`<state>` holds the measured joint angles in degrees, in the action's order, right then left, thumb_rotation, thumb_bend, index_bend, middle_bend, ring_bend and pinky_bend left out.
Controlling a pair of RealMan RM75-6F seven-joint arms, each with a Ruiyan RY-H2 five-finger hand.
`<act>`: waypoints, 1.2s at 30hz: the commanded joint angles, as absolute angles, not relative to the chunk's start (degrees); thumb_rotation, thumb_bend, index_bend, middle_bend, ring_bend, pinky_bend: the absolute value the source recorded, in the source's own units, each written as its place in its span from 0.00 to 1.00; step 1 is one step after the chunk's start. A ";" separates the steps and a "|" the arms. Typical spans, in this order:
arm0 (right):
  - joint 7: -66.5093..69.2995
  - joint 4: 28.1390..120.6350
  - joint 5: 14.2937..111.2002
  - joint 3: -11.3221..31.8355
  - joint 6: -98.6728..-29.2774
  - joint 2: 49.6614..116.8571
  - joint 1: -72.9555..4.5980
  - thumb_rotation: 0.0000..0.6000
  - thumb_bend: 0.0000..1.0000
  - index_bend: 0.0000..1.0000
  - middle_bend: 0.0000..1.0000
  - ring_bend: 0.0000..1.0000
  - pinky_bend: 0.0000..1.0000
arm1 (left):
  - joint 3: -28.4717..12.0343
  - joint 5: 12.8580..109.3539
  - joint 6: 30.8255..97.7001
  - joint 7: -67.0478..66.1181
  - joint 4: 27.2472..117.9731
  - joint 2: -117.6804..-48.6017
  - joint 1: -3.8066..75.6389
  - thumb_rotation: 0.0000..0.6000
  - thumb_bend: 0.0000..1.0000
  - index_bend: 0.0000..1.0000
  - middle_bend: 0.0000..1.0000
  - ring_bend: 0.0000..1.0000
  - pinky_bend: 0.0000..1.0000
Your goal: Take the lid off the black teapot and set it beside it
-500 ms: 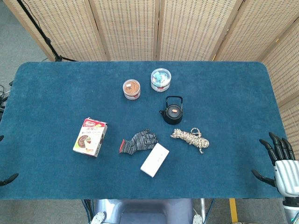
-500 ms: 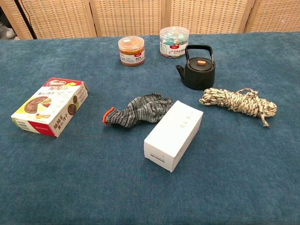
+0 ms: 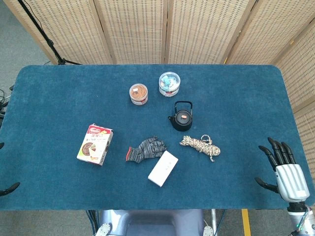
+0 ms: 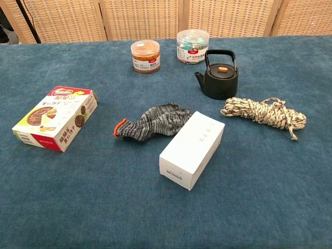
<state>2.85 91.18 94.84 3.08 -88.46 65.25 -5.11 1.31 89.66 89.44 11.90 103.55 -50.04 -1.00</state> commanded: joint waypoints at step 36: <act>-29.05 85.93 33.80 23.07 -55.69 87.37 -54.43 1.00 0.17 0.45 0.00 0.00 0.00 | -1.44 82.18 83.87 4.15 106.48 -51.52 1.80 1.00 0.00 0.00 0.00 0.00 0.00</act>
<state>-28.69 87.11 34.59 23.40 -56.05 86.43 -53.70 -1.43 82.22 83.91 4.14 106.48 -51.53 1.77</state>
